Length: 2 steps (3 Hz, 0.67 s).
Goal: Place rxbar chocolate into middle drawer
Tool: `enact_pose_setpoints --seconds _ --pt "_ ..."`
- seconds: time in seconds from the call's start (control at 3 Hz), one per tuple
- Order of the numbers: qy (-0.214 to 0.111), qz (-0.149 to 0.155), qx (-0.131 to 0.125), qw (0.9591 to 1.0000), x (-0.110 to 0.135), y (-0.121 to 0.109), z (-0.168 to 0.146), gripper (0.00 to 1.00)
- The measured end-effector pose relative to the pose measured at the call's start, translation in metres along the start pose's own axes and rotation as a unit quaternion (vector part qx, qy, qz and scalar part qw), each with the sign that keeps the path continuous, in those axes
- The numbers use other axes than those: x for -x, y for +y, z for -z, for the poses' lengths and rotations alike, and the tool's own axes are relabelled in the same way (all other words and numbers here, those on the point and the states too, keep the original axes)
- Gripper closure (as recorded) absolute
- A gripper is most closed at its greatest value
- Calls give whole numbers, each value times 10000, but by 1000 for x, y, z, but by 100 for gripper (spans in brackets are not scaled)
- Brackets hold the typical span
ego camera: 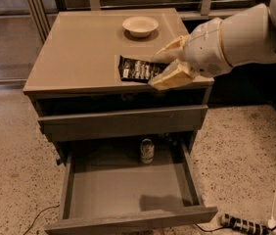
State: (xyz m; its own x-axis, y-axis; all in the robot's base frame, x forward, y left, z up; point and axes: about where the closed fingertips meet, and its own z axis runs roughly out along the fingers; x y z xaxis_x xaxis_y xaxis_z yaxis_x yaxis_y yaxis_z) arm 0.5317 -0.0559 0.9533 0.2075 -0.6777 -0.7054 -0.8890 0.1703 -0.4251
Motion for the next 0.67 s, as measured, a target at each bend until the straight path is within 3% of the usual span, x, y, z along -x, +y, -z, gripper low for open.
enact_pose_setpoints --seconds 0.33,0.67 --pt "-206 128 -140 9996 -30 22 -53 100" --pt "-217 188 -107 9995 -47 33 -84 100"
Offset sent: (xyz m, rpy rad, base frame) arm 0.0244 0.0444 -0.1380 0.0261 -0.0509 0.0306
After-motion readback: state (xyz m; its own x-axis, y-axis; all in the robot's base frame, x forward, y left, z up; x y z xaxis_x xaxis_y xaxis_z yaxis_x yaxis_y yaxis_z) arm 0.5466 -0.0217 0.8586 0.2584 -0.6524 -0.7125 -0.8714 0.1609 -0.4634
